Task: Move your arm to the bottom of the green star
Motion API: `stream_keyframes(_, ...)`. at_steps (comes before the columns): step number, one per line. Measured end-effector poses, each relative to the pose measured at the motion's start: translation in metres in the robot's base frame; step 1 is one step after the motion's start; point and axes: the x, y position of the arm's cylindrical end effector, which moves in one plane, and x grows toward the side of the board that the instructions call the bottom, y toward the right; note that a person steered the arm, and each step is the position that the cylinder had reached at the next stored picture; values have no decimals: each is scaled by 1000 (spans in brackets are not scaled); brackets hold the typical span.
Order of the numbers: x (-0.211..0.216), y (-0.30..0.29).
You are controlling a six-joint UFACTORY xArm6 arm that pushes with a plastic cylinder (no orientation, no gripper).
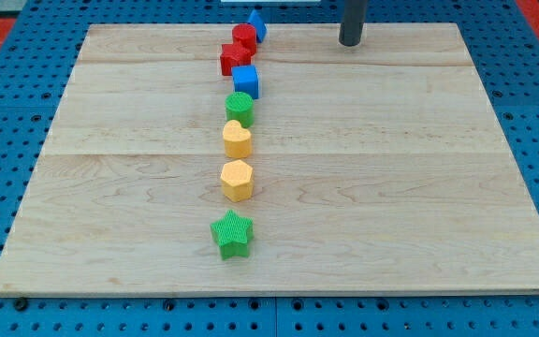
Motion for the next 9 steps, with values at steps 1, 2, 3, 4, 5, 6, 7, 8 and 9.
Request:
stream_keyframes(1, 0, 0)
stream_keyframes(2, -3, 0)
stream_keyframes(3, 14, 27)
stream_keyframes(4, 66, 27)
stream_keyframes(5, 137, 27)
stream_keyframes(6, 210, 22)
stream_keyframes(7, 289, 6)
stream_keyframes(8, 353, -31)
stream_keyframes(9, 389, -77)
